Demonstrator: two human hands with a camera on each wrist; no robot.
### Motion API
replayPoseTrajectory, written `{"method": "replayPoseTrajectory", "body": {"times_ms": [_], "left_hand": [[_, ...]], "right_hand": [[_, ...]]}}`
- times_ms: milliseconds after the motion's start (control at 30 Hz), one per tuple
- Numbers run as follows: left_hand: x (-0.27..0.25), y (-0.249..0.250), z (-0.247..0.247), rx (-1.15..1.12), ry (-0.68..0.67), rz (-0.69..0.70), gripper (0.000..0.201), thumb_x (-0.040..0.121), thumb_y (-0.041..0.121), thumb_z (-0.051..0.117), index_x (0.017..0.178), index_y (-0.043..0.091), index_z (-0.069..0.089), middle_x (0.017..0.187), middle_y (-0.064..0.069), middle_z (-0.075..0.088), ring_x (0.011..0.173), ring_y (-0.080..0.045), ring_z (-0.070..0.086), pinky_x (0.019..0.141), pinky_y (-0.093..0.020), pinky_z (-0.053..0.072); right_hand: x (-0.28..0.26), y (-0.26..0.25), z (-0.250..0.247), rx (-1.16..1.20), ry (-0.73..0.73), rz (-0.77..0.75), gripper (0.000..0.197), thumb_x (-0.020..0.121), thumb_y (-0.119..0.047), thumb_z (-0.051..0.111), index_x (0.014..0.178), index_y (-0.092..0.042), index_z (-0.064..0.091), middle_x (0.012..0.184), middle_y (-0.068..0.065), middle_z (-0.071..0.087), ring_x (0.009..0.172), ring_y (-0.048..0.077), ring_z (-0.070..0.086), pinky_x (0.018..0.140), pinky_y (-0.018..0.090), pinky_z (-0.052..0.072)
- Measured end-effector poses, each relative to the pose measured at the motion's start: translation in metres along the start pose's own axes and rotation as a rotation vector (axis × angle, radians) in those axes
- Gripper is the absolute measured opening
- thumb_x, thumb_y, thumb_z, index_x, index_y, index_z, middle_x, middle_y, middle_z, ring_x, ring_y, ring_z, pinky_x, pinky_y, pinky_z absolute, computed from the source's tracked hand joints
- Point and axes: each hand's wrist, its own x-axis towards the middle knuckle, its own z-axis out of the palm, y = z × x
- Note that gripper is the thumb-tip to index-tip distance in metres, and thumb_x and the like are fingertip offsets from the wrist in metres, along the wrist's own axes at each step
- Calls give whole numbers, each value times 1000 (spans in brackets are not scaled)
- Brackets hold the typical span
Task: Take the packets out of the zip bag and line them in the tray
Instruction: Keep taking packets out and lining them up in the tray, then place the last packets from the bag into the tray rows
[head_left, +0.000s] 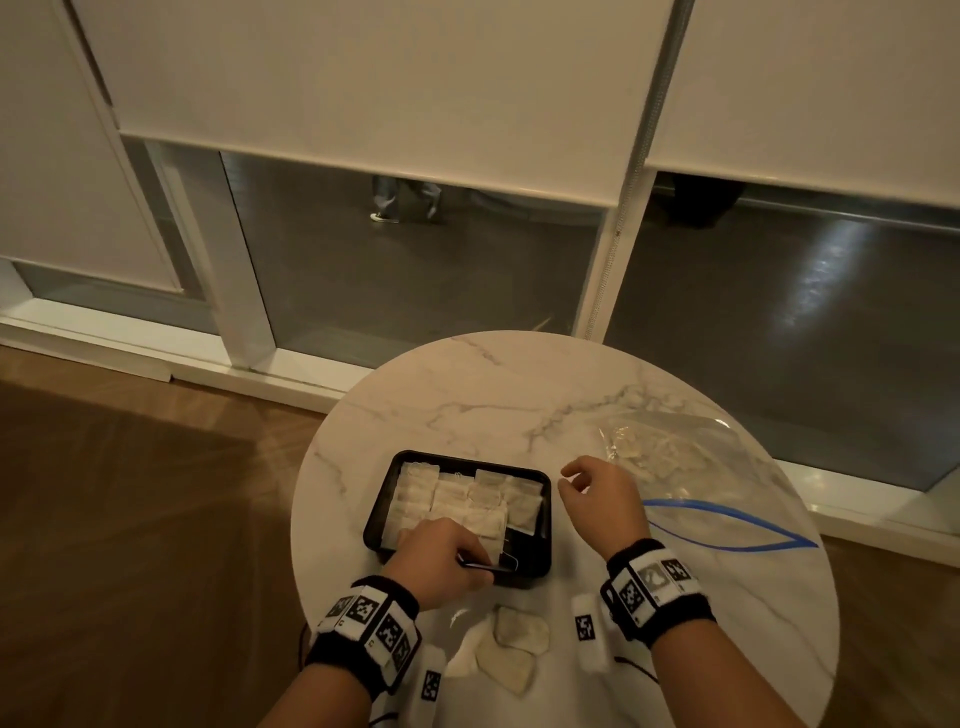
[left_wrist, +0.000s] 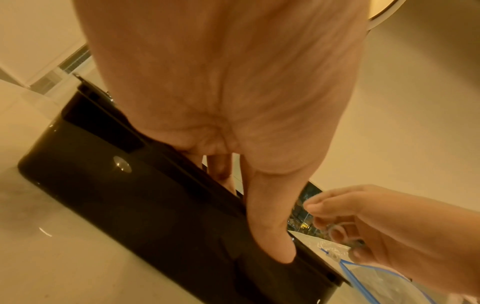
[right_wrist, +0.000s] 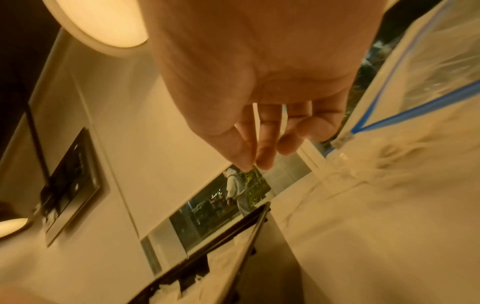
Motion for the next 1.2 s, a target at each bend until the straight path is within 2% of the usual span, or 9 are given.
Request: {"method": "replayPoseTrajectory", "body": {"times_ms": [133, 267, 433, 533, 667, 767, 900, 1100, 1200], "left_hand": [[0, 4, 0, -24, 47, 13, 14, 82, 48, 77, 90, 36, 78, 84, 24, 70, 86, 4, 64, 93, -32, 55], [2, 10, 2, -10, 84, 30, 18, 87, 52, 70, 89, 35, 78, 84, 21, 72, 83, 2, 64, 88, -32, 56], [4, 39, 6, -21, 128, 99, 16, 94, 41, 66, 82, 35, 75, 78, 14, 71, 77, -2, 64, 79, -31, 57], [6, 63, 14, 7, 150, 166, 15, 94, 37, 65, 88, 29, 77, 81, 13, 69, 80, -2, 63, 80, -31, 56], [15, 99, 31, 110, 143, 327, 15, 93, 38, 63, 100, 30, 75, 98, 13, 63, 93, -4, 57, 92, -29, 49], [29, 122, 41, 199, 123, 378, 29, 94, 42, 62, 120, 32, 68, 125, 7, 57, 119, -11, 51, 103, -26, 39], [46, 147, 47, 415, 39, 359, 47, 96, 41, 56, 143, 38, 50, 156, -4, 32, 139, -27, 33, 114, -39, 33], [59, 170, 49, 645, -114, 335, 53, 99, 42, 49, 150, 44, 37, 166, -12, 11, 145, -40, 20, 114, -52, 31], [59, 173, 52, 695, -150, 351, 50, 100, 45, 46, 150, 46, 37, 165, -10, 19, 141, -41, 30, 112, -54, 30]], "right_hand": [[-28, 21, -6, 185, 95, 100, 9, 89, -21, 67, 97, -22, 70, 81, -8, 66, 75, 7, 61, 68, 25, 47], [-47, 41, -8, 243, 118, 184, 9, 88, -17, 67, 96, -20, 69, 81, -7, 65, 73, 4, 59, 62, 17, 41], [-52, 69, -18, 214, 185, 361, 14, 86, -12, 63, 99, -16, 68, 92, 3, 69, 82, 18, 61, 74, 26, 45], [-53, 81, -24, 120, 286, 410, 18, 82, -12, 65, 100, -14, 68, 95, 7, 66, 95, 26, 61, 82, 33, 51], [-51, 91, -29, -241, 342, 351, 36, 78, -10, 64, 112, -22, 69, 113, 4, 61, 112, 25, 51, 93, 36, 45], [-46, 96, -28, -447, 332, 297, 43, 78, -10, 66, 116, -29, 68, 121, 0, 59, 119, 23, 47, 102, 38, 36], [-37, 97, -35, -548, 257, 286, 20, 89, -30, 61, 104, -38, 72, 114, -7, 64, 115, 20, 51, 107, 41, 30], [-37, 105, -46, -450, 49, 264, 17, 91, -34, 58, 97, -36, 74, 98, -9, 73, 101, 16, 64, 98, 37, 37], [-44, 106, -49, -376, -47, 253, 13, 90, -35, 60, 92, -35, 73, 94, -9, 72, 98, 17, 66, 98, 39, 42]]}}
